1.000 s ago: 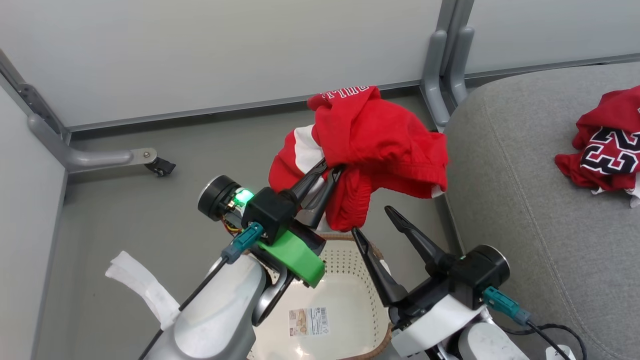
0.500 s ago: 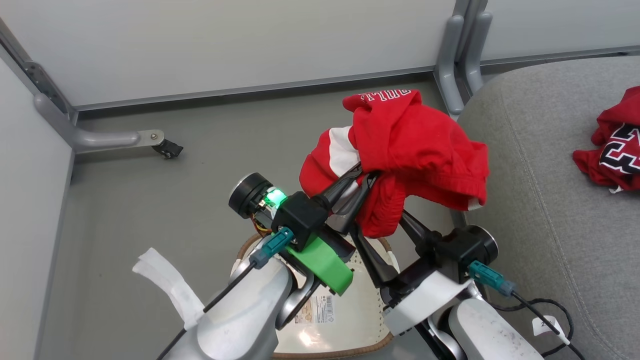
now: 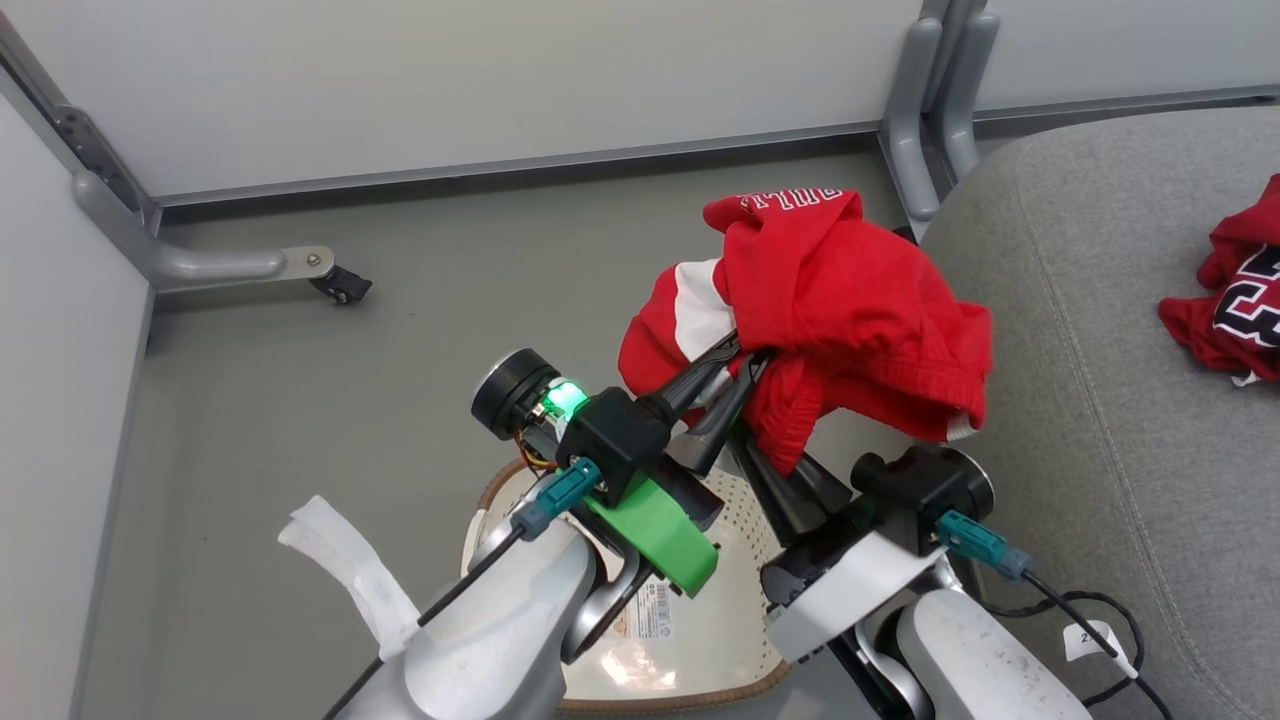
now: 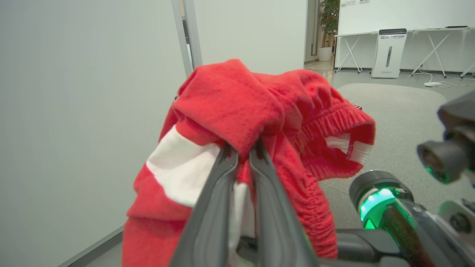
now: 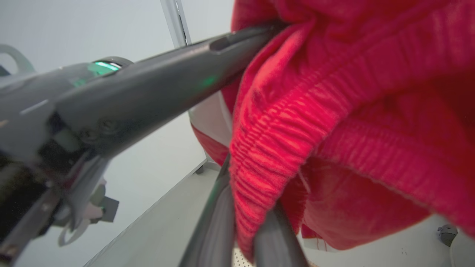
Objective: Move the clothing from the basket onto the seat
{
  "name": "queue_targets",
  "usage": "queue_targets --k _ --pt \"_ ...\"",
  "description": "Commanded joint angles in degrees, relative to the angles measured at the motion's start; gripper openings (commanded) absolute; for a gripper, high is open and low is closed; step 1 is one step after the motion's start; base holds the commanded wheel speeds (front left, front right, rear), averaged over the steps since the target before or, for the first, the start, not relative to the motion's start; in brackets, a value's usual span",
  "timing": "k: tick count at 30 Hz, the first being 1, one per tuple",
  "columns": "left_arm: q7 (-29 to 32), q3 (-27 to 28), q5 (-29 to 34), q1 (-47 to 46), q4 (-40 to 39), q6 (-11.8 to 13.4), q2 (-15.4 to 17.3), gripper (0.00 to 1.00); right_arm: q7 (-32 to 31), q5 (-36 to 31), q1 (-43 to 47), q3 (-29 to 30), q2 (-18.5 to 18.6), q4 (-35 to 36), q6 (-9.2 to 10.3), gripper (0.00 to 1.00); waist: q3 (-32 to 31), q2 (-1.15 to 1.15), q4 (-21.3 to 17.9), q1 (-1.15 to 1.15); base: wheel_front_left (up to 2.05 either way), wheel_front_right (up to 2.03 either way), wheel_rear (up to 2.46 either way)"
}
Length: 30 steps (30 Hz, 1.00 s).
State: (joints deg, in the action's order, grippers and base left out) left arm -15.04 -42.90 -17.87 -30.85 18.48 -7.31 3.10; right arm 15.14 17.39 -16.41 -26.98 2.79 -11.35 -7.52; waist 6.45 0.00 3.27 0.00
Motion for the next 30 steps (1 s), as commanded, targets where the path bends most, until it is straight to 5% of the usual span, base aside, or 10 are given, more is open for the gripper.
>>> queue_targets --k 1,8,11,30 --pt "-0.21 0.14 -0.35 -0.65 0.04 -0.25 -0.12 0.0 0.01 0.15 -0.49 0.13 0.2 -0.08 0.06 0.0 -0.1 0.0 -0.1 0.0 0.0 0.0 0.0" --pt "-0.21 0.11 -0.22 -0.78 0.49 -0.26 -0.14 0.0 0.01 -0.08 -0.09 -0.01 0.2 -0.03 0.06 0.0 -0.34 0.0 -0.41 0.0 0.0 0.0 0.0" --pt "-0.21 0.45 0.31 -0.8 0.48 -0.26 -0.16 1.0 0.01 -0.15 0.16 0.01 0.2 -0.04 0.06 0.0 -0.5 0.0 -0.5 0.0 0.0 0.0 0.0" --pt "-0.21 1.91 2.23 -0.66 -0.12 -0.27 -0.22 1.0 0.01 -0.75 0.19 1.09 0.2 -0.05 0.06 0.0 0.19 0.0 -0.87 0.0 0.0 0.0 0.0"
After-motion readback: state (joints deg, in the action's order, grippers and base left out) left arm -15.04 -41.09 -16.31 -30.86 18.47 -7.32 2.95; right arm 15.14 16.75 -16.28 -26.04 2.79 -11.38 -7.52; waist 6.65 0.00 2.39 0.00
